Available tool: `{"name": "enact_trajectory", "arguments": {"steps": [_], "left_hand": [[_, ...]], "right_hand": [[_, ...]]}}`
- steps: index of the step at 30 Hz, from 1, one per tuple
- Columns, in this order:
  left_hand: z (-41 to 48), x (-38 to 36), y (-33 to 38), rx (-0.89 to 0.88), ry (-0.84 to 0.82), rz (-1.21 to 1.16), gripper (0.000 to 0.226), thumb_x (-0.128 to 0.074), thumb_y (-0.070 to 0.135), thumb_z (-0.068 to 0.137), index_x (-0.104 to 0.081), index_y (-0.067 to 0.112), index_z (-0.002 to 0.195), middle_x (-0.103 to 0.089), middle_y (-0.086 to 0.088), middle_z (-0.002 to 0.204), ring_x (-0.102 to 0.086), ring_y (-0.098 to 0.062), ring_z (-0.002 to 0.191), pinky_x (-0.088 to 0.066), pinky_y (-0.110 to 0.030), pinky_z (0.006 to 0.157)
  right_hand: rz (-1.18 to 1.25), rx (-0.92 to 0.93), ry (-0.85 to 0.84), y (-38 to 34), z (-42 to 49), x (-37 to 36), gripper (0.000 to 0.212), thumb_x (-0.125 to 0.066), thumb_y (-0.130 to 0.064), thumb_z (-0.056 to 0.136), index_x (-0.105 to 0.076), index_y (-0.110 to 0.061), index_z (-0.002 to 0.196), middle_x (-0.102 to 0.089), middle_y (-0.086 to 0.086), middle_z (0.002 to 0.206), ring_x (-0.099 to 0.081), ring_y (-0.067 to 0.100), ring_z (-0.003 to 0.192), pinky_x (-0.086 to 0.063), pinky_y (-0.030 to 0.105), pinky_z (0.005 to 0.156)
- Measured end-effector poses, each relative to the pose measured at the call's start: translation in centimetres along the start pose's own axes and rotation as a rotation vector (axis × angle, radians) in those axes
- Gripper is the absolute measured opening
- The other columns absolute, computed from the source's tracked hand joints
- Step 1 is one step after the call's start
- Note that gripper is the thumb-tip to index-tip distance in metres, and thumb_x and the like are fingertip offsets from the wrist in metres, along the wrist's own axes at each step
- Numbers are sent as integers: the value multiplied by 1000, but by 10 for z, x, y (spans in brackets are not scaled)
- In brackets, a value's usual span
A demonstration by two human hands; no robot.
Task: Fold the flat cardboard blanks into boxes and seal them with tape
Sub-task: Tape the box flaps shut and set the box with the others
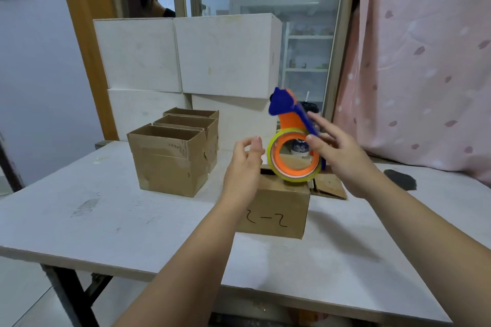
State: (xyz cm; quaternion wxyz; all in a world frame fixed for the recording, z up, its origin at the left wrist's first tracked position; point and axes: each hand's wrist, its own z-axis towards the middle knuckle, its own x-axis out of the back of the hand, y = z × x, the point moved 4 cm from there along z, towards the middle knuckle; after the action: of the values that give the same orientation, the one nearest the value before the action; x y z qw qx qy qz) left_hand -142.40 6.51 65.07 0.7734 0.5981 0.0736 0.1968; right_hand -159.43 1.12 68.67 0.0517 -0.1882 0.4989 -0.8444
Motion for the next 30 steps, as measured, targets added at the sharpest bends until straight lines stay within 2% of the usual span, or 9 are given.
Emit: {"name": "enact_trajectory", "arguments": {"steps": [4,6,8,14,16,20,23,27,30], "left_hand": [[3,-5,8,146,-144,16,55,-31,66,91,-65,25,103,-71,4,94,-65,-12,92,-46,-25,76],[4,-3,10,190,-80,-34,49,-36,62,92,-65,24,102,-70,4,90,-64,-11,88,-42,-21,67],[6,1,10,254,40,-192,37,-47,50,93,-64,19,106,-69,2,98,-63,-14,93,-39,-22,63],[12,12,8,406,190,-394,19,-61,19,91,-61,11,107,-68,-5,108,-67,-18,96,-49,-29,85],[14,17,4,419,194,-388,11,-64,17,89,-62,13,100,-68,-4,104,-66,-16,90,-50,-28,82],[18,39,-2,335,269,-228,7,-67,16,86,-68,12,92,-65,-3,96,-60,-18,87,-48,-29,69],[15,51,-14,342,303,-149,18,-65,16,87,-67,6,102,-65,-8,105,-59,-24,103,-41,-31,79],[7,42,-28,371,250,-191,11,-63,16,89,-69,8,85,-70,-9,93,-61,-25,100,-44,-44,99],[7,39,-35,365,298,-247,12,-62,17,90,-70,9,85,-70,-7,90,-62,-23,97,-48,-41,95]], "right_hand": [[-163,46,-73,0,-4,-11,53,-56,-58,72,-36,-66,121,-54,-26,113,-56,-11,90,-47,11,69],[-219,61,-87,-1,-4,-12,56,-54,-59,73,-33,-64,125,-49,-27,119,-52,-14,98,-45,7,71],[-315,77,-91,0,-2,-12,61,-51,-60,75,-30,-60,132,-49,-19,121,-52,-2,104,-44,12,79],[-434,84,-138,-4,4,-16,69,-45,-63,76,-29,-52,141,-49,-5,120,-50,9,101,-45,25,82],[-398,90,-165,-5,5,-17,65,-48,-60,79,-30,-52,141,-48,-7,126,-51,10,105,-47,25,83],[-328,116,-217,-5,7,-21,59,-62,-39,89,-30,-61,133,-48,-21,124,-55,-1,103,-47,15,78],[-186,96,-243,0,5,-26,70,-67,-28,88,-25,-68,127,-46,-43,113,-53,-16,100,-48,8,73],[-152,107,-208,10,1,-37,79,-69,-29,86,-20,-71,132,-40,-43,121,-51,-13,107,-48,11,81],[-168,113,-181,13,1,-41,78,-67,-35,86,-16,-72,133,-40,-48,119,-51,-9,111,-50,17,85]]}}
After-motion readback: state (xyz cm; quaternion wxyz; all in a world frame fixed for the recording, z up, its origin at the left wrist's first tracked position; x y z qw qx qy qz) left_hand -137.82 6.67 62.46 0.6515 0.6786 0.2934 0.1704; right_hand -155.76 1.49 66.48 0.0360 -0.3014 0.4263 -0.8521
